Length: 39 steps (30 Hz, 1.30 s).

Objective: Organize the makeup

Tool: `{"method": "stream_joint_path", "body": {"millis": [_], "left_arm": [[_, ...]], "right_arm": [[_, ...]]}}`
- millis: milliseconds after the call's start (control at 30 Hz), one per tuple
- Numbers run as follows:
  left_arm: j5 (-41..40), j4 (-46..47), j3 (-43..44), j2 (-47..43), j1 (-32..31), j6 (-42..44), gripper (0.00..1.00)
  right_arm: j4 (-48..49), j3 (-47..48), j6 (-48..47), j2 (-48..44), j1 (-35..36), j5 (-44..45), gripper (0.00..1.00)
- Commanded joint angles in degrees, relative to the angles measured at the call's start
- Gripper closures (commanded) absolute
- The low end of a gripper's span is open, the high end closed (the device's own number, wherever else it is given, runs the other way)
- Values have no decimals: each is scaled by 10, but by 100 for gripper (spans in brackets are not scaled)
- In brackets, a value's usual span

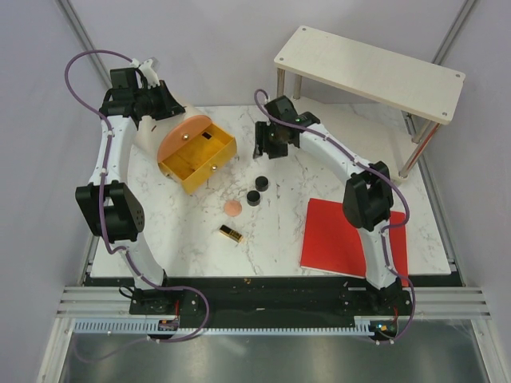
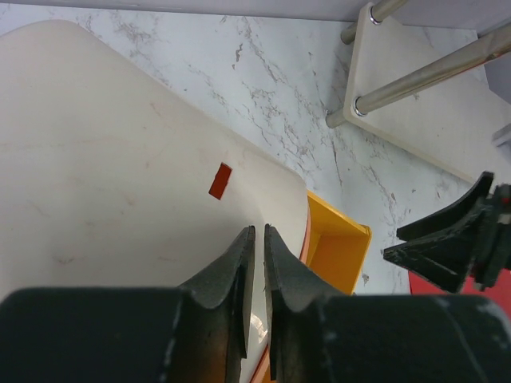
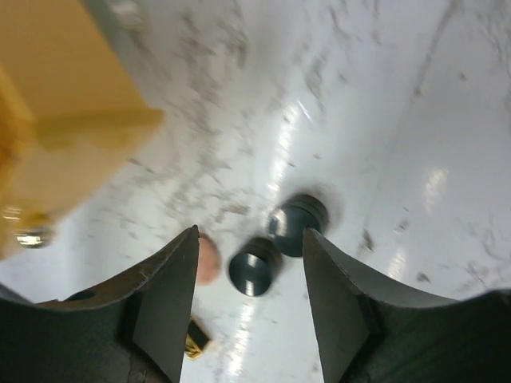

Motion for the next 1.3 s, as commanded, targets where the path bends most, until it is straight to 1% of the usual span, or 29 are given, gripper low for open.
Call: {"method": "stream_joint_path", "body": {"millis": [0, 67, 200, 333, 567, 700, 967, 1033, 1133, 1167, 1233, 1267], "left_arm": [[-37, -121, -26, 41, 8, 9, 81], [-35, -122, -27, 42, 8, 8, 81], [-35, -122, -27, 42, 8, 7, 81], [-35, -122, -29, 41, 8, 8, 80], [-36, -122, -30, 39, 8, 10, 81], [-36, -122, -28, 41, 7, 12, 81], [-37, -122, -32, 40, 8, 13, 81], [-38, -122, -33, 40, 8, 13, 81], [-39, -122, -34, 39, 8, 14, 81], [-39, -122, -34, 40, 8, 14, 81], [-41, -122, -35, 39, 8, 15, 81], [-40, -122, -35, 39, 8, 14, 81]], "right_arm": [[-73, -49, -77, -7, 27, 97, 38], [-74, -57, -91, -4, 37, 110, 37], [-72, -57, -93, 15, 53, 106, 37], [-70, -48, -95, 30, 56, 100, 36], [-65, -57, -106, 56, 56, 130, 31], [-58, -46, -108, 75, 57, 134, 29], [-31, -41, -78, 105, 56, 121, 31], [-31, -41, -75, 110, 55, 118, 34], [-30, -48, -68, 113, 51, 111, 41], [-23, -54, -65, 108, 49, 112, 50], [-12, -69, -62, 102, 46, 107, 63], [-6, -73, -58, 97, 43, 100, 77]]}}
